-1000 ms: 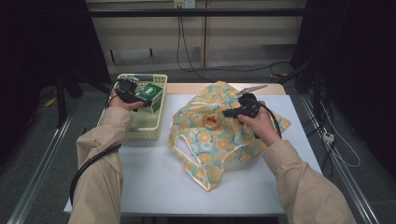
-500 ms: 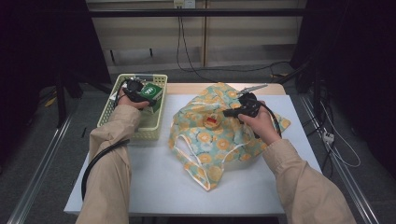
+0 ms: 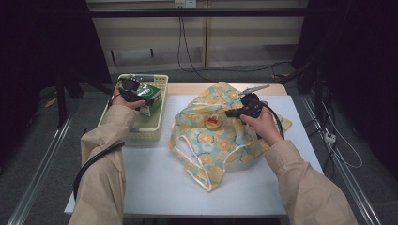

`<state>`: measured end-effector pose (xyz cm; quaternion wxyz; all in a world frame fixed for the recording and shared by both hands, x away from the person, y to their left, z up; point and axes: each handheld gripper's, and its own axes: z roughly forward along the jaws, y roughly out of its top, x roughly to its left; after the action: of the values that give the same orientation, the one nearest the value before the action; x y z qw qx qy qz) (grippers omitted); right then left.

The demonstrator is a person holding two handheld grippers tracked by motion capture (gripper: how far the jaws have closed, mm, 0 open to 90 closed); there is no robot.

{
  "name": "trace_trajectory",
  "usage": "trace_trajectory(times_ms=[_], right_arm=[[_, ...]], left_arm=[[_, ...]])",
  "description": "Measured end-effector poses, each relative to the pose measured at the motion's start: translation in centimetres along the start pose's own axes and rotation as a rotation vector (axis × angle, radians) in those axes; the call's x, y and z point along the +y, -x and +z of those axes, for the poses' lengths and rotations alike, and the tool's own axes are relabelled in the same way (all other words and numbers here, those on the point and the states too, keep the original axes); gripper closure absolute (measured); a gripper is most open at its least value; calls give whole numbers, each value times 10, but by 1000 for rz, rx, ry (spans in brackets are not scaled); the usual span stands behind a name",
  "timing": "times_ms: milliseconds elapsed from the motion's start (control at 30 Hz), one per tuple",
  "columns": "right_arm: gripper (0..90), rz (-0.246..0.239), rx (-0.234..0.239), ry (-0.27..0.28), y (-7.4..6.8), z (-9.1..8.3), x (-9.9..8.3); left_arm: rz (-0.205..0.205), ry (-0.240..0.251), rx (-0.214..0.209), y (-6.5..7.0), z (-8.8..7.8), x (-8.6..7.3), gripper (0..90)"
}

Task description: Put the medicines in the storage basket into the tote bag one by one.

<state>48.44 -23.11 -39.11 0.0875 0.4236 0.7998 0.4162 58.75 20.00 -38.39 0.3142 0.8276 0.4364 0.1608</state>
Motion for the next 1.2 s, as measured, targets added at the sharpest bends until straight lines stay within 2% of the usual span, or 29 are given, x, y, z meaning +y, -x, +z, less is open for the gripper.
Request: trace_trajectory(times_ms=[67, 133, 300, 400, 533, 633, 700, 867, 1033, 1100, 1200], right_arm=[[900, 0, -5, 0, -1, -1, 0], [900, -3, -13, 3, -2, -2, 1], [900, -5, -29, -7, -5, -2, 1], [900, -13, -30, -9, -9, -1, 2], [900, -11, -31, -6, -11, 0, 3], [900, -8, -31, -7, -10, 1, 3], [900, -9, -34, -9, -10, 0, 3], [900, -6, -34, -10, -9, -1, 3], [900, -7, -33, -6, -11, 0, 4], [900, -9, -36, -7, -12, 0, 4], [900, -12, -36, -5, -13, 0, 5]], left_arm=[[5, -8, 2, 1, -12, 1, 163], [11, 10, 0, 4, -25, 3, 163], [33, 45, -27, 12, -55, 9, 163], [55, 50, -42, 17, -70, 11, 163], [86, 75, -89, 25, -88, 14, 163], [114, 98, -127, 37, -98, 18, 163], [121, 105, -161, 47, -101, 19, 163], [179, 96, -237, 78, -100, 23, 163], [231, 111, -302, 110, -94, 23, 162], [266, 104, -323, 124, -90, 22, 162], [293, 91, -357, 145, -81, 18, 162]])
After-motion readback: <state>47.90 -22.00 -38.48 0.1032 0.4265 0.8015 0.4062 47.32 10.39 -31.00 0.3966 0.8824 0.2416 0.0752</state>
